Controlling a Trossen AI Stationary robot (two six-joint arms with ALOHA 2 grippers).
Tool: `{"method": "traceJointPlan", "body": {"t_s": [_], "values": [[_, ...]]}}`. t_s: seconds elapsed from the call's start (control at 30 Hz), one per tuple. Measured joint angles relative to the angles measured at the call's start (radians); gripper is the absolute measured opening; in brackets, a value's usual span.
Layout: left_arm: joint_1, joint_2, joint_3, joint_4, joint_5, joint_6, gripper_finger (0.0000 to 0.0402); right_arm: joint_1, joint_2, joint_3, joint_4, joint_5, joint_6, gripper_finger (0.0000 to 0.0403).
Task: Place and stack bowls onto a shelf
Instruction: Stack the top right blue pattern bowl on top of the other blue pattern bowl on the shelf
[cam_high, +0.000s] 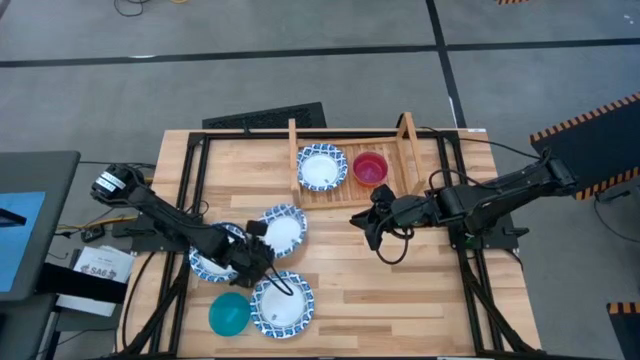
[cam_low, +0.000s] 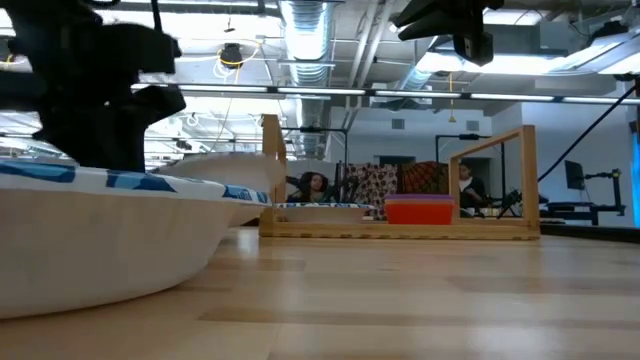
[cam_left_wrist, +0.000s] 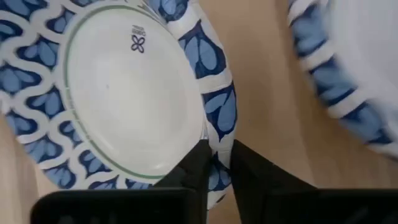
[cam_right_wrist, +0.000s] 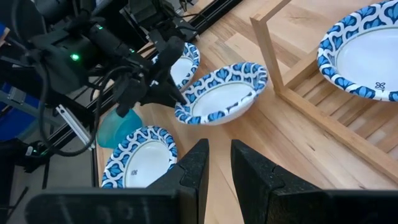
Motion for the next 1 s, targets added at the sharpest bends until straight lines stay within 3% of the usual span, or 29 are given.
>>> {"method": "traceJointPlan", "body": {"t_s": [0.3, 0.6, 0.77, 1.0], "values": [[0.0, -0.007, 0.182, -0.187, 0.188, 0.038, 0.0017, 0.0, 0.0, 0.0, 0.002, 0.0, -0.001, 0.0095], [0.065, -0.031, 0.673, -0.503, 0.109, 0.225, 0.0015, 0.005, -0.093, -0.001, 0.12, -0.003, -0.064, 0.0095], [0.213, 0.001, 0.905, -0.573, 0.003, 0.435, 0.0005, 0.004, -0.183, -0.001, 0.164, -0.003, -0.135, 0.0095], [0.488, 0.165, 1.102, -0.56, 0.044, 0.641, 0.0, 0.004, -0.264, -0.001, 0.221, 0.067, -0.24, 0.0095]]}}
